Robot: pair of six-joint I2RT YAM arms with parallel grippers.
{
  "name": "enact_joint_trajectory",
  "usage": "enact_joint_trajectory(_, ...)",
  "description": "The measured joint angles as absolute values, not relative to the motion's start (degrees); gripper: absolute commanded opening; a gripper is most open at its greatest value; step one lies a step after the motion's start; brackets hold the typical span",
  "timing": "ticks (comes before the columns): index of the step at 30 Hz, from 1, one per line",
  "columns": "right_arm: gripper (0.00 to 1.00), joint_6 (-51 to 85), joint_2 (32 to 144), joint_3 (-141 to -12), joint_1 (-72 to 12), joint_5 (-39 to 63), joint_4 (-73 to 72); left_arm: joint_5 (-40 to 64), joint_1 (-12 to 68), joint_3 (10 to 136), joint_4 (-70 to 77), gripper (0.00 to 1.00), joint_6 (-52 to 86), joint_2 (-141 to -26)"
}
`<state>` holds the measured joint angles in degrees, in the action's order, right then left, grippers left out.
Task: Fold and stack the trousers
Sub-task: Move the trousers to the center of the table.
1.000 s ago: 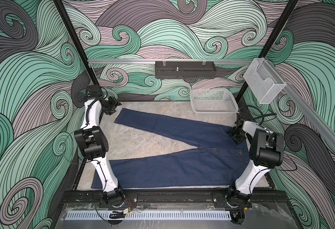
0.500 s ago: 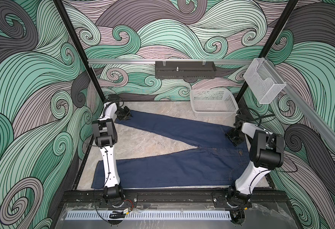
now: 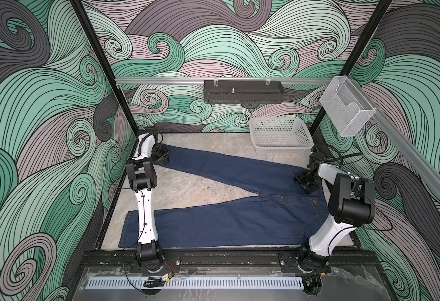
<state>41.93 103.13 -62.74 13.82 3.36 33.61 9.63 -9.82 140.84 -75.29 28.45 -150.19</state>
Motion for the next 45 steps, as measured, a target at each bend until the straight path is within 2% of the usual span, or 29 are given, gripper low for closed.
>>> enact_joint_trajectory(11,0.59,41.0,98.3,-57.0,10.0,6.9,34.0,3.9,-15.6,136.5,-82.5,0.23,27.0,-148.2)
enact_joint_trajectory(18,0.7,40.1,95.3,-59.8,10.2,3.9,38.0,4.4,-19.3,135.2,-82.7,0.27,25.6,-147.4)
enact_joint_trajectory(21,0.72,39.3,95.3,-65.3,11.9,1.3,38.0,5.2,-19.2,136.7,-82.7,0.31,24.9,-147.4)
enact_joint_trajectory(26,0.72,39.0,99.1,-73.2,16.3,-1.6,37.5,7.2,-18.1,140.6,-82.3,0.47,24.1,-147.4)
enact_joint_trajectory(31,0.7,39.0,107.2,-77.9,17.9,-3.0,37.6,10.4,-17.5,140.3,-80.7,0.55,24.1,-146.3)
enact_joint_trajectory(38,0.67,39.6,114.7,-82.4,17.6,-3.2,38.3,13.8,-17.0,139.8,-77.6,0.57,24.6,-140.2)
enact_joint_trajectory(45,0.54,41.2,116.2,-83.8,17.5,-3.2,37.0,14.8,-16.7,139.8,-75.5,0.58,24.7,-136.4)
